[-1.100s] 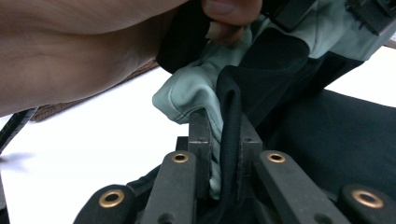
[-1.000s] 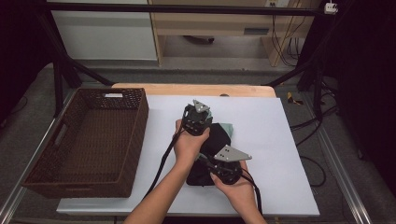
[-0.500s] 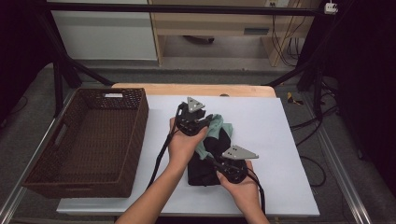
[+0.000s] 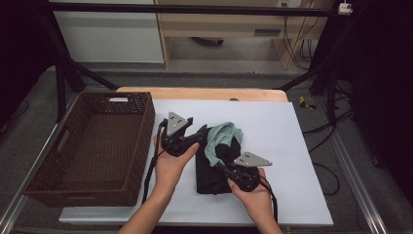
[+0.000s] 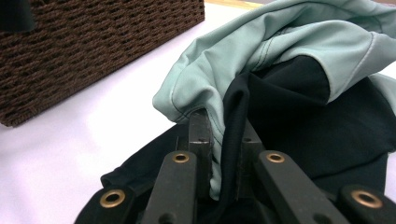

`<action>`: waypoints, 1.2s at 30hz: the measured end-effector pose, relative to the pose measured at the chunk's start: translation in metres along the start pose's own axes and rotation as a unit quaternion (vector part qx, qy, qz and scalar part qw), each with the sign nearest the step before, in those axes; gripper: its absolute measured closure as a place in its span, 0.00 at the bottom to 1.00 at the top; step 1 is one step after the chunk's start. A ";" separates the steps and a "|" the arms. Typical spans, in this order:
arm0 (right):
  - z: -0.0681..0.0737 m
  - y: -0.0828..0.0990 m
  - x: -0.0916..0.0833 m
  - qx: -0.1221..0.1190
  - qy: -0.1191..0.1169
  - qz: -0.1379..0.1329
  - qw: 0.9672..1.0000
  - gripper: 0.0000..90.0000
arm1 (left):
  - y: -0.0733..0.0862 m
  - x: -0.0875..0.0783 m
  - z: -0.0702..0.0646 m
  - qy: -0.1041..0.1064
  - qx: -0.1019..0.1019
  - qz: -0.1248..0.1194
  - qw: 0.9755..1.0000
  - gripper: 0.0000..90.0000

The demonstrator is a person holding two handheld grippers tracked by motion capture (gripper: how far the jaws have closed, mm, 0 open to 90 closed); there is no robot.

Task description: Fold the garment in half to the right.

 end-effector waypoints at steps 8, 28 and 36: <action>-0.001 0.001 -0.002 -0.004 0.003 0.002 1.000 0.91 | 0.022 -0.010 0.010 -0.002 -0.005 -0.007 1.000 0.36; -0.006 0.008 -0.003 0.009 0.011 0.010 1.000 0.90 | 0.078 -0.019 0.028 -0.008 -0.009 0.037 0.999 0.21; -0.003 0.007 -0.004 0.002 0.012 0.013 1.000 0.90 | 0.086 -0.017 0.028 -0.008 -0.008 0.049 0.999 0.20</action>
Point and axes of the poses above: each handheld gripper's, and its own axes: x roughly forward along the jaws, y roughly out of its underside, z roughly to its left, the point moved 5 cm from there along x, roughly forward along the jaws, and after that the axes turned 3 degrees about -x, right-handed, at the moved point
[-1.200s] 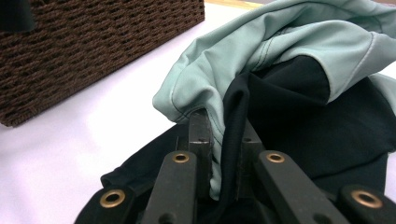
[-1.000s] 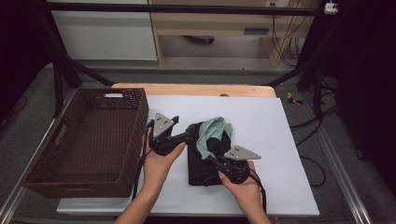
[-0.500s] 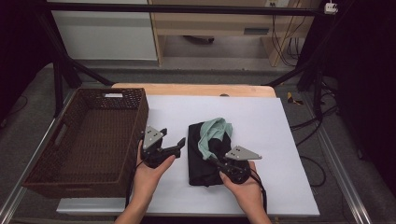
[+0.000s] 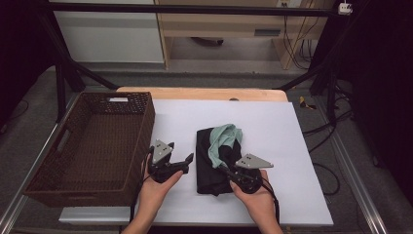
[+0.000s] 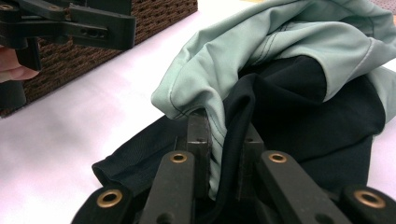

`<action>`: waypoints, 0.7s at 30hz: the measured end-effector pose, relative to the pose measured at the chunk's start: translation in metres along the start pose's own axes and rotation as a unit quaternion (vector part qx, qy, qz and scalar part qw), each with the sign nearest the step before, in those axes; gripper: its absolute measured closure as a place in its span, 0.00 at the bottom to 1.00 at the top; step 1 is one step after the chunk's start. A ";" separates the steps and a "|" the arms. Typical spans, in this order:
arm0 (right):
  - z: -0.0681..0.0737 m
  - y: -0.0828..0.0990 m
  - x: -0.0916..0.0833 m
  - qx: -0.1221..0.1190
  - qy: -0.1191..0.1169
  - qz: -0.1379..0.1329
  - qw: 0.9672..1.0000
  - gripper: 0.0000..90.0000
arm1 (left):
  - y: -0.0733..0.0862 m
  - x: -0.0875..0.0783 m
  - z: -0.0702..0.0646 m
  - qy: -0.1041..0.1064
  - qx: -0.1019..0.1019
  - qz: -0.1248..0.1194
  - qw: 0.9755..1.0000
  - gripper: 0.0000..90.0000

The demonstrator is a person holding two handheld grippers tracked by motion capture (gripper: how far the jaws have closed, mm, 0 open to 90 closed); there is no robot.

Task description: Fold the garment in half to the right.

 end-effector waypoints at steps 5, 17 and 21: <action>-0.001 0.000 -0.001 0.002 0.001 0.001 1.000 0.89 | 0.001 0.001 0.003 -0.003 -0.002 0.002 1.000 0.20; -0.005 0.003 -0.005 0.001 0.002 0.010 1.000 0.88 | 0.007 0.005 0.004 -0.002 0.002 0.013 1.000 0.20; -0.005 0.005 -0.004 0.004 0.003 0.014 1.000 0.88 | 0.006 0.004 0.006 -0.005 0.000 0.012 1.000 0.21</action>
Point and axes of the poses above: each handheld gripper's, and its own axes: x roughly forward along the jaws, y roughly out of its underside, z roughly to its left, the point moved 5 cm from there along x, roughly forward along the jaws, and after that the axes turned 3 degrees about -x, right-handed, at the moved point
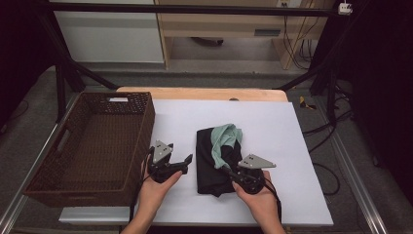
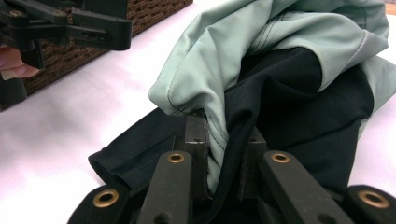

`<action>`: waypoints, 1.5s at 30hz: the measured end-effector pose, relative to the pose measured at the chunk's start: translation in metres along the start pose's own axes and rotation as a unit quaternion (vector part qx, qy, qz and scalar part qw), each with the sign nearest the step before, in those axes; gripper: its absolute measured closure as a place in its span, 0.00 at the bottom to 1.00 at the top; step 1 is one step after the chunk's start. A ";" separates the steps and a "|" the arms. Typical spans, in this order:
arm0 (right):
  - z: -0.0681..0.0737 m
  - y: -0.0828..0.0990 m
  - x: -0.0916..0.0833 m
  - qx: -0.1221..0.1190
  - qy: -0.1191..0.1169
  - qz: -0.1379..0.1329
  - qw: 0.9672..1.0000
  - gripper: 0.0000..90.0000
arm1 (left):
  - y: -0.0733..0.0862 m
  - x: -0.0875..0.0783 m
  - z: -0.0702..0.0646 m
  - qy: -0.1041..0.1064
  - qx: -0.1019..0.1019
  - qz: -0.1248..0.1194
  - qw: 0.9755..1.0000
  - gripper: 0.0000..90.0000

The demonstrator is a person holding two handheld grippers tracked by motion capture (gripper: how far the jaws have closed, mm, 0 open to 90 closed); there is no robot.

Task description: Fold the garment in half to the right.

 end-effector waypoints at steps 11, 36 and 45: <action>-0.001 0.009 -0.004 0.005 0.004 0.011 1.000 0.87 | 0.003 0.002 0.000 0.003 0.001 0.006 1.000 0.21; -0.003 0.028 -0.008 0.009 0.001 0.043 0.999 0.87 | 0.001 0.000 0.002 -0.004 0.000 -0.001 1.000 0.22; -0.003 0.026 -0.011 0.004 0.028 0.047 0.999 0.46 | 0.000 -0.002 0.006 -0.009 -0.005 -0.004 1.000 0.22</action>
Point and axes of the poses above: each handheld gripper's, and its own axes: x roughly forward along the jaws, y roughly out of its underside, z roughly to its left, the point moved 5 cm from there along x, roughly forward along the jaws, and after that the axes turned 3 degrees about -x, right-handed, at the moved point
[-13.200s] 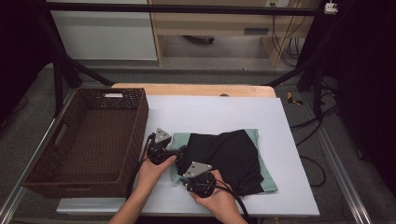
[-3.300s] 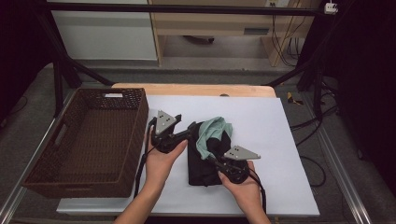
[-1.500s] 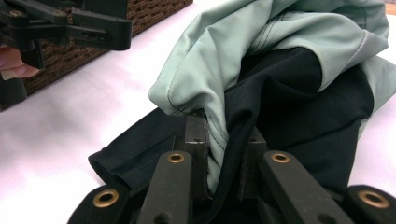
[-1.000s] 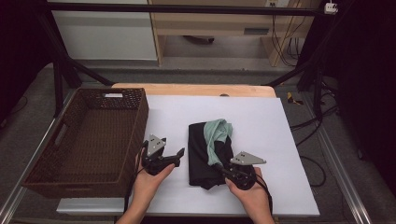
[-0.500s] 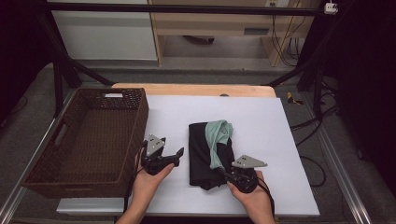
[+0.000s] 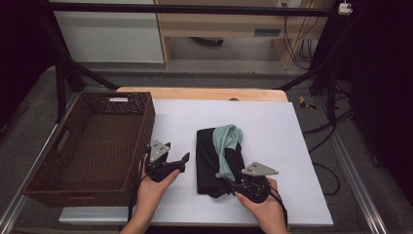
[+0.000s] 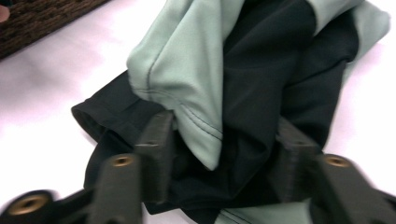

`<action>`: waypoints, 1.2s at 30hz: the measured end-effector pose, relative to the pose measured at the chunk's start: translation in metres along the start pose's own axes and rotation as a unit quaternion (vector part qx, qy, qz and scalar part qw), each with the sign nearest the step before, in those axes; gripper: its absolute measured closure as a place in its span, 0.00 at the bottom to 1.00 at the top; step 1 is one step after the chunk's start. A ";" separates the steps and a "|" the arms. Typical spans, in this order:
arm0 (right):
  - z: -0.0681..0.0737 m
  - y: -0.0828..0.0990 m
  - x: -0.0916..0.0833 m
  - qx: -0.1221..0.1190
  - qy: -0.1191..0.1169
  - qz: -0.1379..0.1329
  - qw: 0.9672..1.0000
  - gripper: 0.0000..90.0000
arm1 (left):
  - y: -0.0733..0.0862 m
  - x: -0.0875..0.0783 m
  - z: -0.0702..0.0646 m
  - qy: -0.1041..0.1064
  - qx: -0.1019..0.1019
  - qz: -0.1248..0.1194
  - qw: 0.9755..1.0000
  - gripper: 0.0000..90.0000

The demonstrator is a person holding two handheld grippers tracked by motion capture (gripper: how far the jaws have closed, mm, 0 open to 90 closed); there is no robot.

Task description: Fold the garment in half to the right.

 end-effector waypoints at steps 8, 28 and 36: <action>0.000 -0.006 -0.001 0.003 0.008 0.002 1.000 0.21 | 0.001 0.001 -0.002 0.004 0.004 0.002 1.000 0.22; 0.006 -0.052 -0.002 -0.015 0.015 -0.020 1.000 0.20 | 0.005 0.003 0.004 -0.005 0.001 0.007 1.000 0.22; 0.003 -0.069 0.013 -0.027 0.010 -0.011 1.000 0.35 | 0.005 0.003 0.003 -0.005 0.004 0.009 1.000 0.22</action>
Point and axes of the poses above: each handheld gripper's, and its own axes: x roughly forward along the jaws, y roughly out of its underside, z roughly to its left, the point moved 5 cm from there along x, roughly forward along the jaws, and after that the axes turned 3 degrees about -x, right-handed, at the moved point
